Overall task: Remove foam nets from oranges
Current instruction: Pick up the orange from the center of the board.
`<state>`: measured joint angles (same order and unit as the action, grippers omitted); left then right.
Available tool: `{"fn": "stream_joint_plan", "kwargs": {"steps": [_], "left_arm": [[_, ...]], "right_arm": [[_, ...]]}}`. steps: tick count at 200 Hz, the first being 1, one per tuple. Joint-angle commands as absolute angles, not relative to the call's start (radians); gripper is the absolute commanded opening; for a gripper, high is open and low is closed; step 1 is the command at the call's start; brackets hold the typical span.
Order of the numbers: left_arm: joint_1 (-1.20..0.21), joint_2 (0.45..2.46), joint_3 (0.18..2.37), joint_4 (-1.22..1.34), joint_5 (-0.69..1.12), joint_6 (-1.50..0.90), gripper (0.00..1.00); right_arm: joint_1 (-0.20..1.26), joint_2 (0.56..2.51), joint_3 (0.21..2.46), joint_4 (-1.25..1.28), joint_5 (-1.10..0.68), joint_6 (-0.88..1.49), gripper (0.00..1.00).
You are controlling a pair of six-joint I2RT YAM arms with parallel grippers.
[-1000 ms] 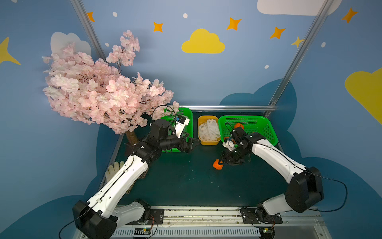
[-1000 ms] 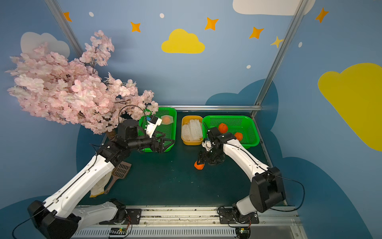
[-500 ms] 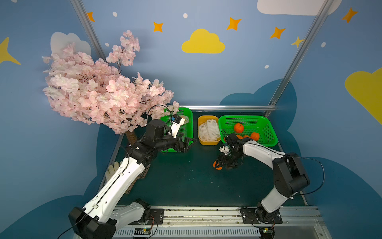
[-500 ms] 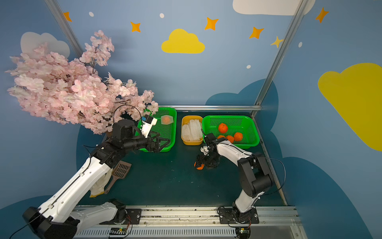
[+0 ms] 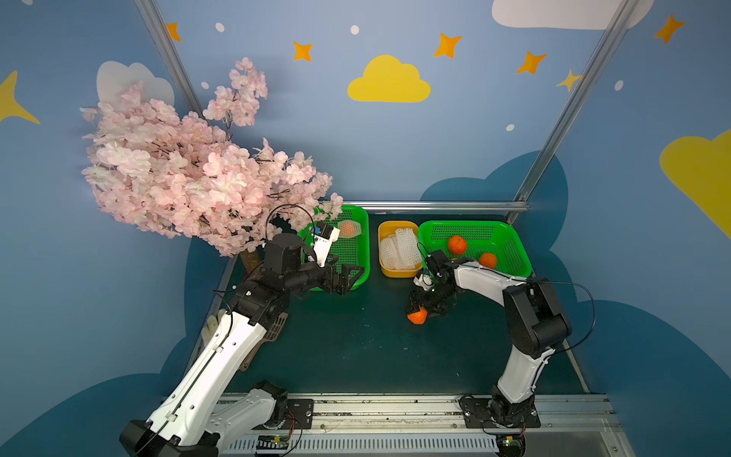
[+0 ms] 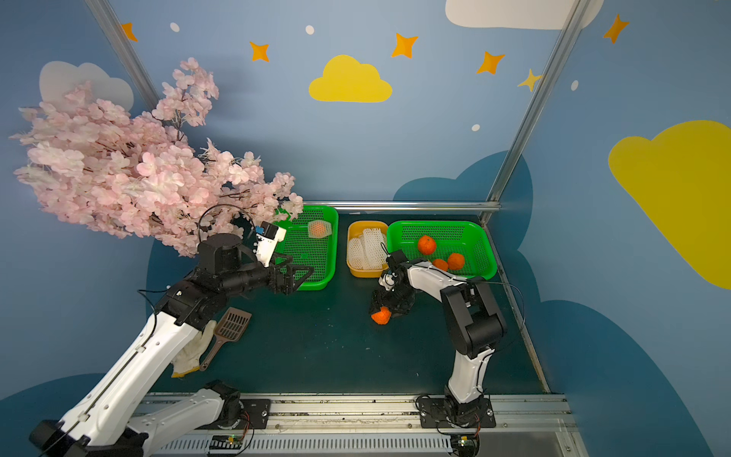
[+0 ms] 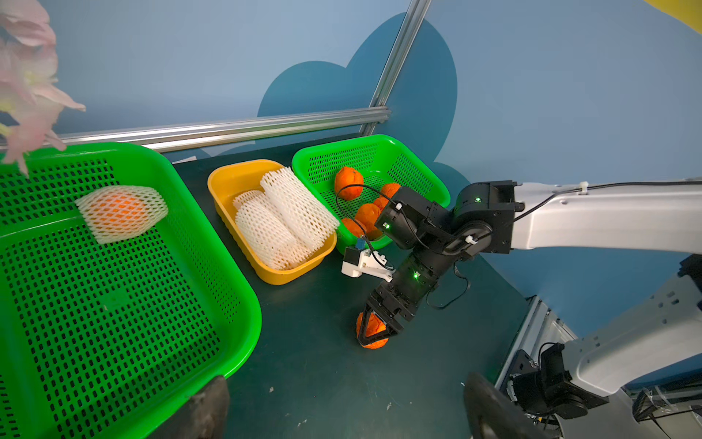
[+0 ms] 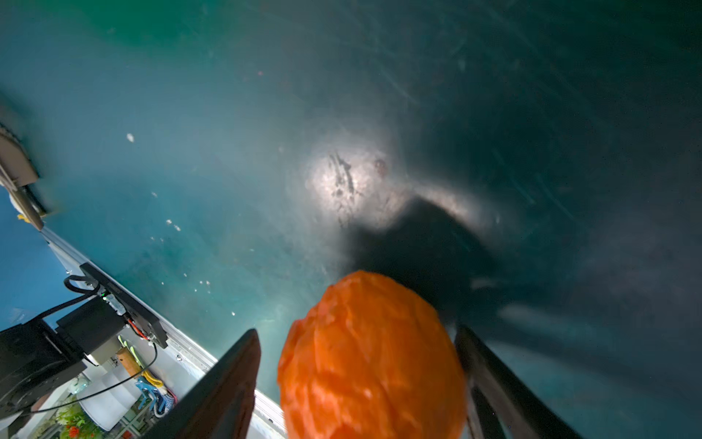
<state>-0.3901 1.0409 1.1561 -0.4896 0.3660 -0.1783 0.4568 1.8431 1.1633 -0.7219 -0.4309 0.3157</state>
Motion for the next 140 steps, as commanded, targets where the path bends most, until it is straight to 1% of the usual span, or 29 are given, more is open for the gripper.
{"fn": "stream_joint_plan", "kwargs": {"steps": [1, 19, 49, 58, 84, 117, 140], "left_arm": [[-0.377, 1.027, 1.157, -0.509, 0.367, -0.155, 0.95], [-0.371, 1.027, 1.16, -0.509, 0.37, -0.149, 0.96], [-0.363, 1.034, 1.164, -0.514, 0.37, -0.138, 0.96], [-0.359, 1.034, 1.165, -0.51, 0.37, -0.137, 0.96], [-0.353, 1.047, 1.163, -0.482, 0.388, -0.136, 0.96], [-0.352, 1.1, 1.177, -0.435, 0.437, -0.163, 0.98], [-0.354, 1.174, 1.208, -0.418, 0.464, -0.187, 0.98]], "right_arm": [[0.451, 1.853, 1.191, -0.733, -0.432, 0.316, 0.73], [0.449, 1.848, 1.195, -0.743, -0.425, 0.31, 0.66], [0.435, 1.816, 1.202, -0.775, -0.432, 0.308, 0.49], [0.425, 1.793, 1.201, -0.779, -0.438, 0.312, 0.45], [0.377, 1.718, 1.216, -0.813, -0.487, 0.322, 0.4], [0.28, 1.584, 1.29, -0.91, -0.499, 0.316, 0.4], [0.184, 1.549, 1.382, -0.983, -0.497, 0.305, 0.4]]}}
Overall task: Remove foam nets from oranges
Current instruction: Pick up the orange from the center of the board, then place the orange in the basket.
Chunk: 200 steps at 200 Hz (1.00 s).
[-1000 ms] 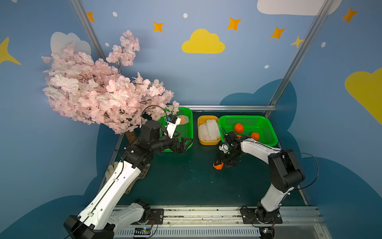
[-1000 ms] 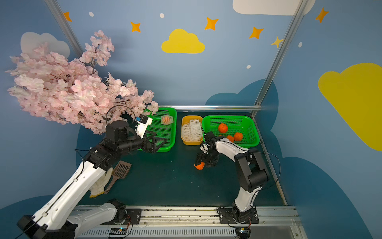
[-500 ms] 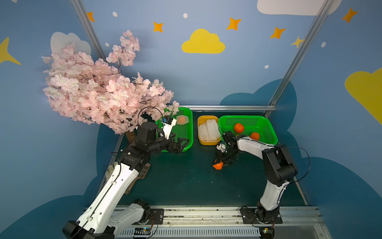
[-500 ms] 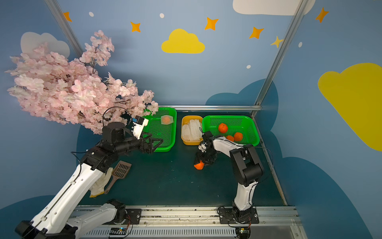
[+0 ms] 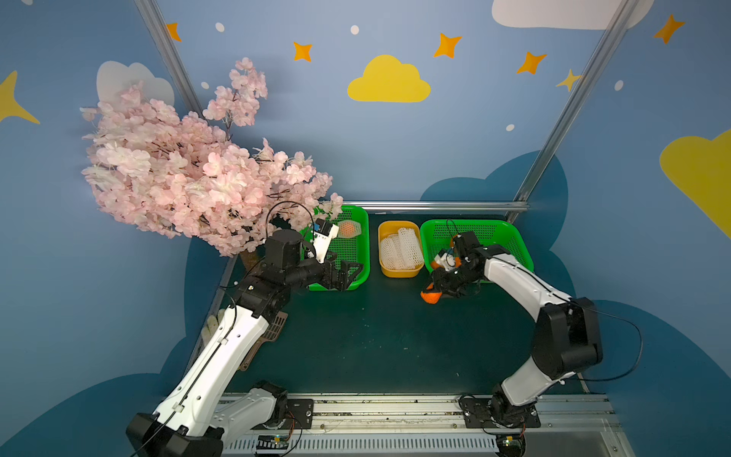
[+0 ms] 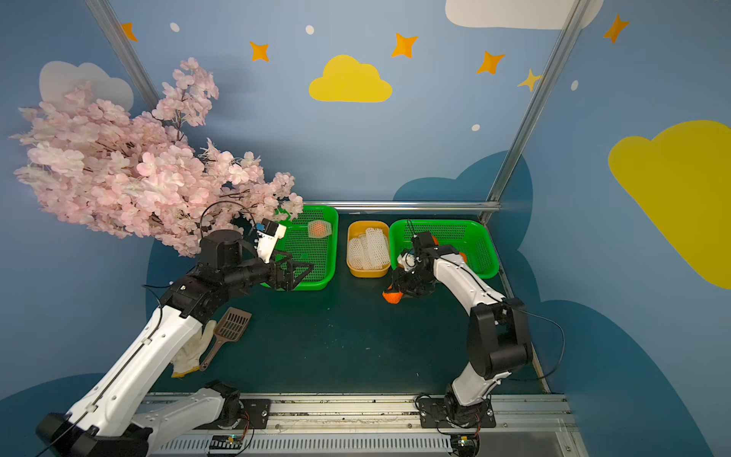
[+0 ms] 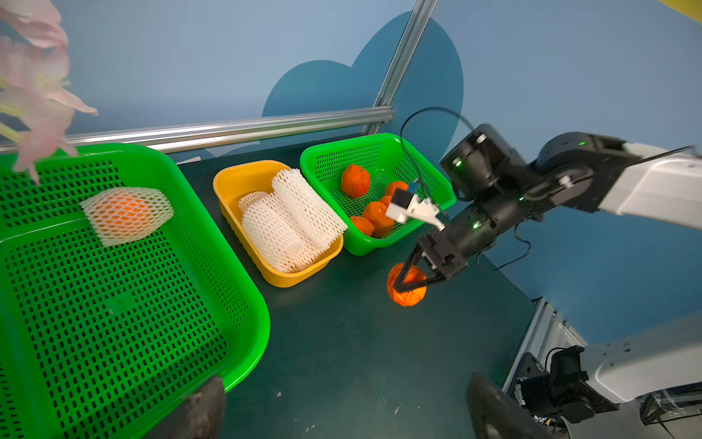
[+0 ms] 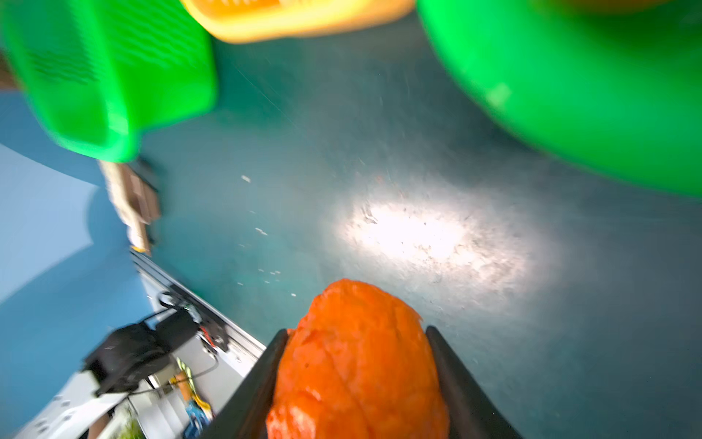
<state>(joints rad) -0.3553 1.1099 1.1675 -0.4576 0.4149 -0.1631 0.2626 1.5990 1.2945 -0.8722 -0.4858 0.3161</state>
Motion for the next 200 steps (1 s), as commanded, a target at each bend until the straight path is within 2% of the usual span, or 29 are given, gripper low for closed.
{"fn": "stream_joint_plan", "kwargs": {"steps": [1, 53, 80, 117, 146, 187, 200], "left_arm": [[-0.353, 1.18, 1.21, -0.418, 0.465, -0.188, 0.98], [-0.351, 1.454, 1.401, -0.515, 0.429, -0.305, 0.99], [-0.333, 1.605, 1.491, -0.566, 0.407, -0.369, 0.98], [-0.28, 1.75, 1.566, -0.557, 0.4, -0.442, 0.98], [-0.253, 1.841, 1.618, -0.567, 0.312, -0.471, 0.98], [-0.233, 1.985, 1.698, -0.545, 0.243, -0.53, 0.99], [-0.224, 2.024, 1.721, -0.523, 0.241, -0.563, 0.98]], "right_arm": [[0.18, 1.549, 1.386, -0.985, -0.495, 0.305, 0.4], [-0.015, 1.709, 1.64, -1.007, -0.231, 0.313, 0.41], [-0.079, 1.908, 1.867, -1.036, -0.159, 0.266, 0.42], [-0.095, 2.224, 2.273, -1.183, -0.037, 0.225, 0.43], [-0.096, 2.379, 2.418, -1.197, -0.037, 0.215, 0.45], [-0.089, 2.457, 2.428, -1.122, -0.12, 0.199, 0.5], [-0.086, 2.465, 2.429, -1.113, -0.146, 0.195, 0.57]]}}
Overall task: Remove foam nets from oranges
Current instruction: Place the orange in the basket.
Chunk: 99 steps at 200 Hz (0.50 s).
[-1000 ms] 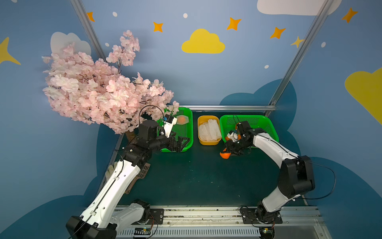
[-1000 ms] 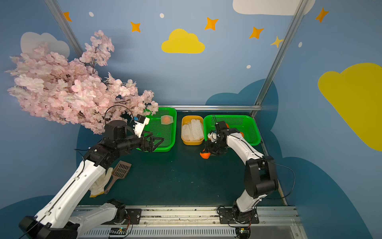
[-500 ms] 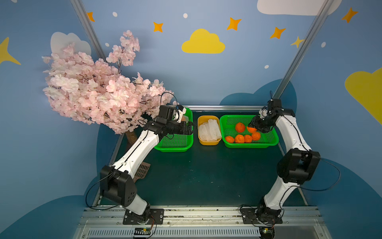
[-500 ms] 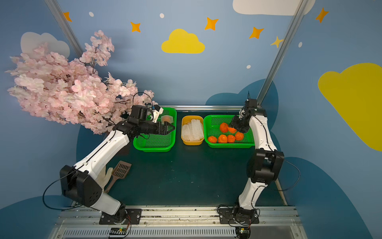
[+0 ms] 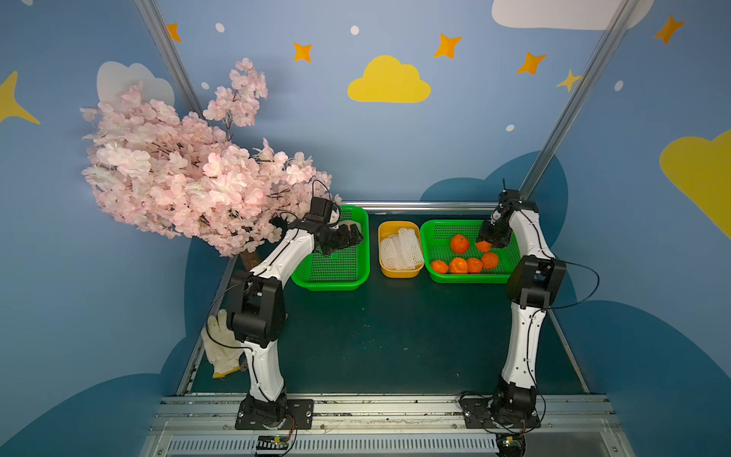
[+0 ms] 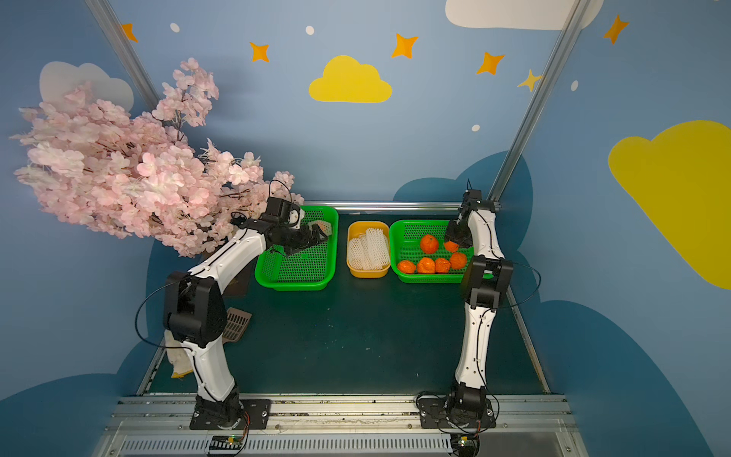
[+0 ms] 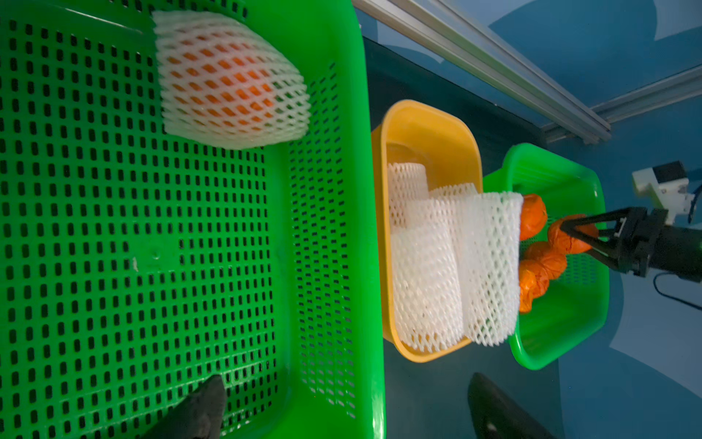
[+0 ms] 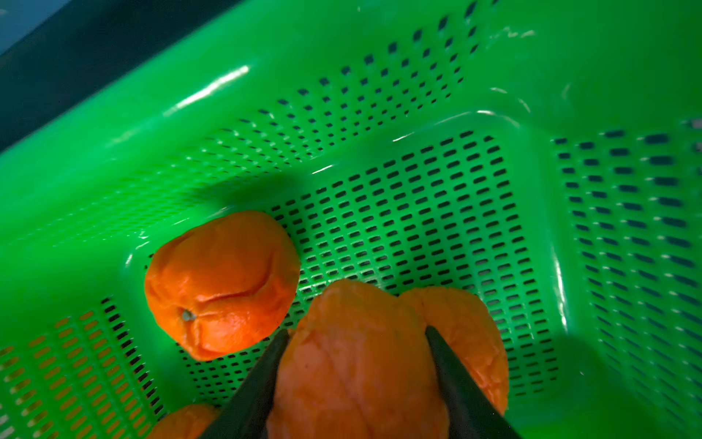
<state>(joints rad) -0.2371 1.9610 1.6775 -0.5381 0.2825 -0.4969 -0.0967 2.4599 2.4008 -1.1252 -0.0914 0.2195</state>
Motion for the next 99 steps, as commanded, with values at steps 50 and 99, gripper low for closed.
{"fn": "stream_joint_plan", "kwargs": {"steps": [50, 99], "left_arm": [[-0.193, 2.194, 1.878, -0.513, 0.18, -0.643, 0.98], [-0.172, 2.31, 1.941, -0.398, 0.201, -0.801, 0.99]], "right_arm": [[-0.098, 2.353, 2.322, -1.104, -0.317, 0.208, 0.84], [-0.082, 2.128, 2.142, -1.078, -0.35, 0.194, 0.84]]}}
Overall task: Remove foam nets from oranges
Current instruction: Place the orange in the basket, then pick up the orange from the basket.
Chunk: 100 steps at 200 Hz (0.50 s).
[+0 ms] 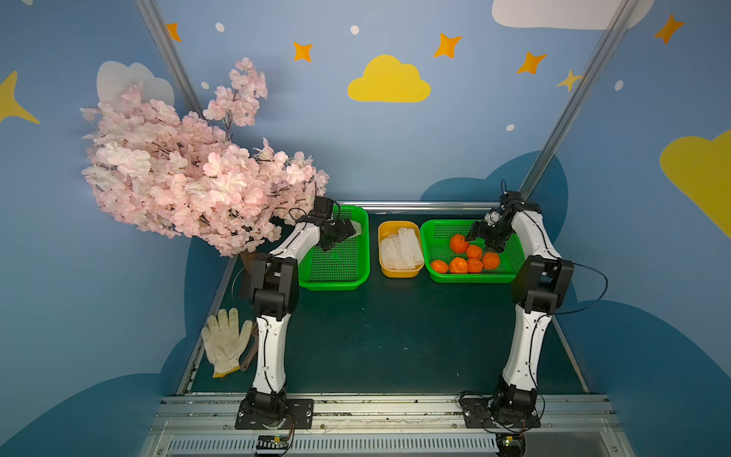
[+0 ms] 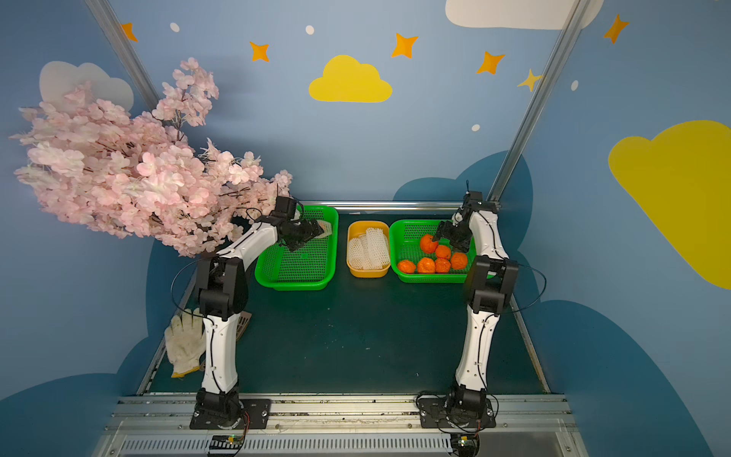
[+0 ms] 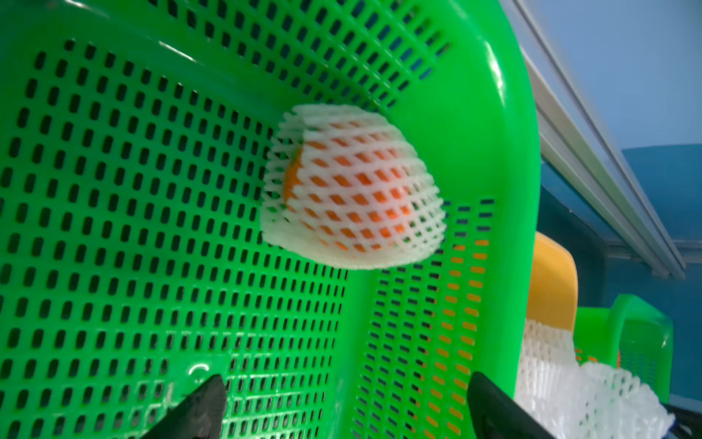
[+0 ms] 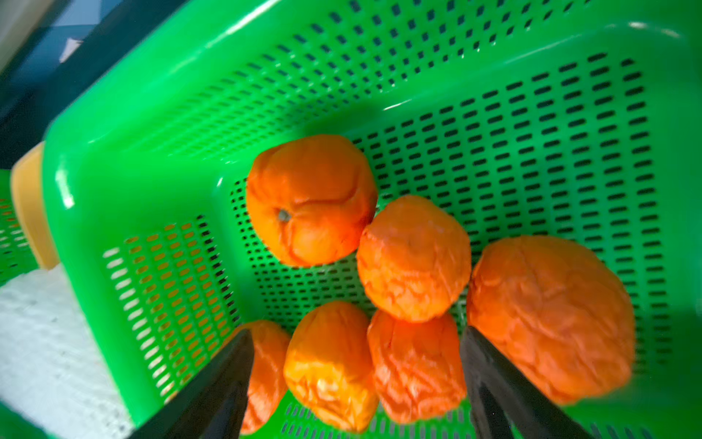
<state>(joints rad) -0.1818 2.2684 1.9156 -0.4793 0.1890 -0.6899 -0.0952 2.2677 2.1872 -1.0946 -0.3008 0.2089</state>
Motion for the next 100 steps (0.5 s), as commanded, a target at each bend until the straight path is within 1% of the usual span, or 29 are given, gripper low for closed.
{"fn": "stream_joint_plan", "kwargs": {"steps": [1, 50, 81, 100], "left_arm": [[-0.172, 2.312, 1.942, -0.396, 0.202, -0.806, 0.99], [-0.17, 2.393, 1.989, -0.282, 0.201, -0.936, 0.99], [-0.168, 2.45, 2.044, -0.301, 0.178, -0.964, 0.98], [-0.166, 2.459, 2.031, -0.274, 0.159, -0.987, 0.98]], "right_arm": [[-0.081, 2.125, 2.139, -1.079, -0.349, 0.193, 0.84], [-0.005, 1.945, 2.03, -1.096, -0.393, 0.181, 0.84], [0.061, 1.838, 1.947, -1.119, -0.396, 0.179, 0.84], [0.095, 1.758, 1.88, -1.103, -0.403, 0.19, 0.84]]}}
